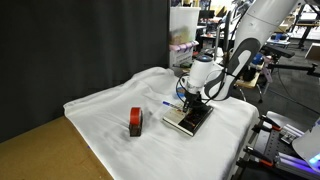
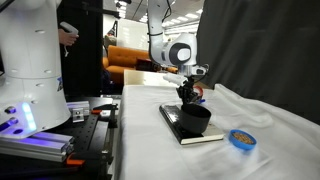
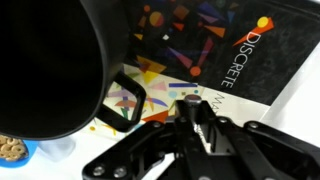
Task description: Pick up the pen from on top of the book and put it in the black cup.
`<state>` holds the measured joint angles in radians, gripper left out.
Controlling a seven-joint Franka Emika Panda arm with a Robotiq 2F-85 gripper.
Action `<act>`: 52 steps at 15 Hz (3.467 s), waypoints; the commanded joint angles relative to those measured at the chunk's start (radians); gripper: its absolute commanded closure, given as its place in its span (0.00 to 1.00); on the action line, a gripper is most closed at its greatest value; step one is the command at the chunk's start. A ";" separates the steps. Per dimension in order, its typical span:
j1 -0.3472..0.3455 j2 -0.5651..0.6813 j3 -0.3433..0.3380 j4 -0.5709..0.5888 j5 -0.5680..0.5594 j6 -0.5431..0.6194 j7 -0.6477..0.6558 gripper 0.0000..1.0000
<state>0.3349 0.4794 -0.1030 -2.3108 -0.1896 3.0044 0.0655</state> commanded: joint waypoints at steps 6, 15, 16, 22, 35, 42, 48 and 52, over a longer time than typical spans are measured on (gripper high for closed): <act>0.016 0.000 -0.019 0.008 -0.032 -0.004 0.004 0.96; 0.029 0.017 -0.030 0.040 -0.054 -0.016 0.005 0.96; 0.030 0.027 -0.039 0.053 -0.059 -0.019 0.005 0.96; 0.025 0.114 -0.103 0.154 -0.104 -0.023 -0.016 0.96; 0.051 0.129 -0.129 0.152 -0.096 0.005 0.004 0.96; 0.106 0.047 -0.176 0.105 -0.101 0.017 0.083 0.96; 0.172 0.003 -0.253 0.080 -0.123 0.015 0.144 0.96; 0.233 -0.027 -0.328 0.047 -0.162 0.007 0.194 0.96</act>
<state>0.5175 0.4926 -0.3716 -2.2168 -0.3004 3.0047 0.2062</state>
